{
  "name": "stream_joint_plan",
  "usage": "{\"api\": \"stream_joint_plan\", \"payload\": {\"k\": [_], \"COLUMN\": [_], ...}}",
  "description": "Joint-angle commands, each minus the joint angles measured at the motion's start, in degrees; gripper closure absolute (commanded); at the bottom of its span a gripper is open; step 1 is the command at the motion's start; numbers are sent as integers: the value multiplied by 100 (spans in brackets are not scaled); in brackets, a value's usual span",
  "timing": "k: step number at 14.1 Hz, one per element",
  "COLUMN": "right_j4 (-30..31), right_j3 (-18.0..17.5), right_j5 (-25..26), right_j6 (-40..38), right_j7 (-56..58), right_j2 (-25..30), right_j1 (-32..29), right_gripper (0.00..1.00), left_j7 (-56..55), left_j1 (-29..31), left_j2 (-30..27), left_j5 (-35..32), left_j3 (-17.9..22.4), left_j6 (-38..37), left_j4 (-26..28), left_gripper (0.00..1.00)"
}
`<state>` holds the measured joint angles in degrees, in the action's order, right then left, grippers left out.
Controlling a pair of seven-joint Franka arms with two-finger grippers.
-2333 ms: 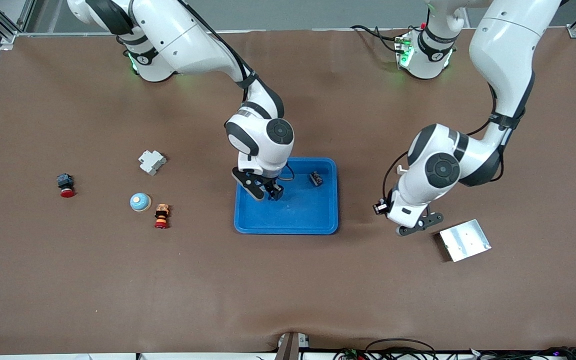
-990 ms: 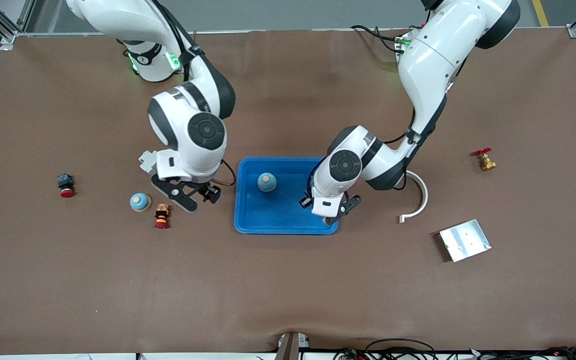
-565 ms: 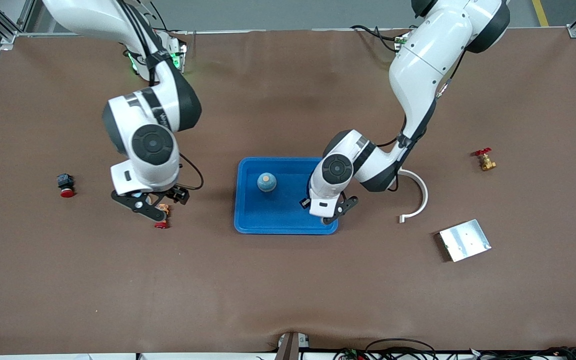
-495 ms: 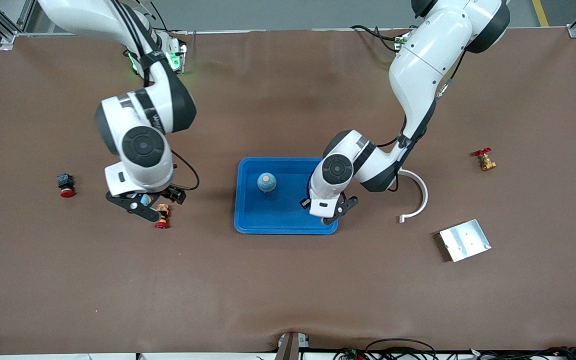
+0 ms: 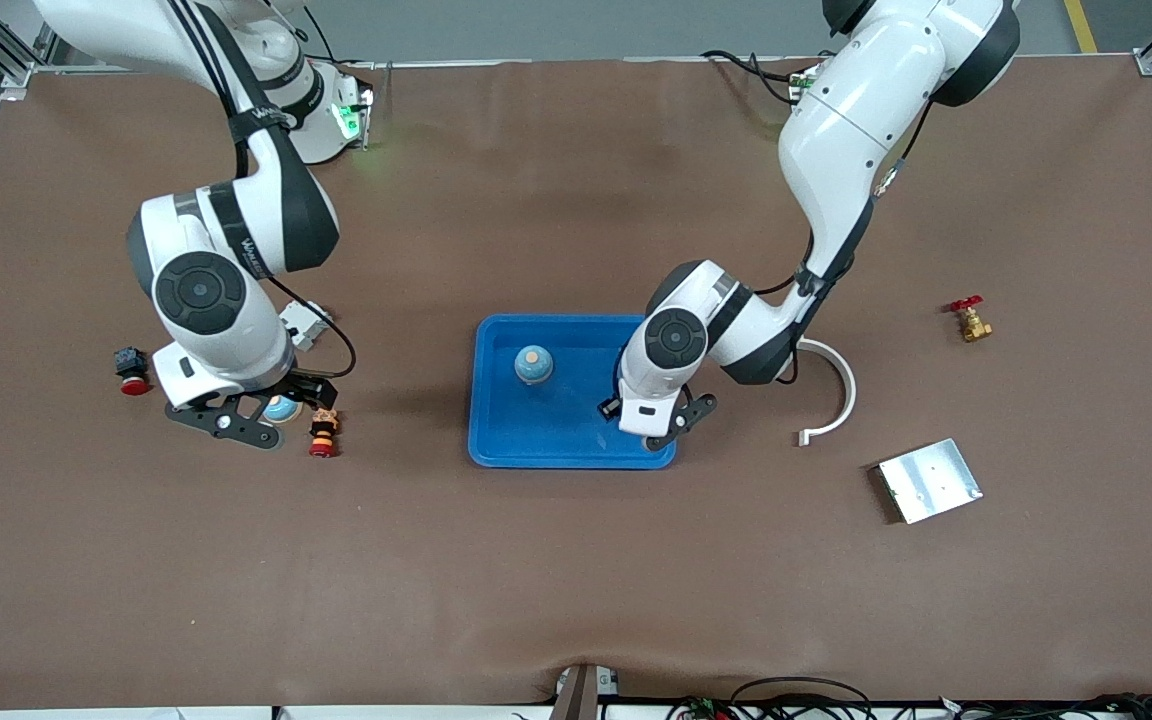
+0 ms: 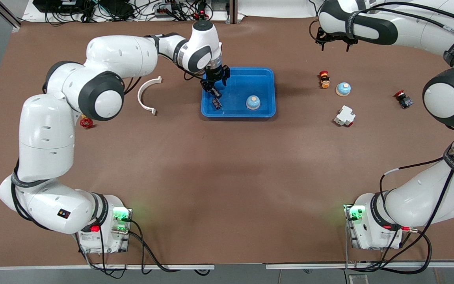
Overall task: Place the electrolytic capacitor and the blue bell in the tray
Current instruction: 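Lower the capacitor into the tray while the right gripper reaches the bell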
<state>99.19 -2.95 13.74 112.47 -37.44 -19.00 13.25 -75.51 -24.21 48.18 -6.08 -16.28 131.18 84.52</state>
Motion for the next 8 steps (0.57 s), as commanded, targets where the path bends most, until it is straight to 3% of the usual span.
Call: {"api": "stream_joint_plan", "payload": {"k": [1, 3, 5, 8], "right_j4": [372, 504, 644, 1662], "right_j3": [-92, -101, -92, -92], "right_j5": [-266, -275, -266, -275], "right_j6": [545, 1003, 1171, 2513], "right_j7": [630, 923, 949, 1029], "right_j2": [212, 168, 124, 168], "right_j1": [-566, -771, -841, -1043], "right_gripper": [0, 0, 0, 0], "left_j7": [-78, -86, -86, -52], "left_j1": [-84, -75, -84, -5], "left_j2": [-116, -309, -537, -985], "left_j5": [36, 36, 36, -191], "left_j3": [73, 73, 81, 55], "left_j6": [-40, -127, -783, -1478], "left_j4": [-85, -85, -85, -41], "left_gripper": [0, 0, 0, 0]}}
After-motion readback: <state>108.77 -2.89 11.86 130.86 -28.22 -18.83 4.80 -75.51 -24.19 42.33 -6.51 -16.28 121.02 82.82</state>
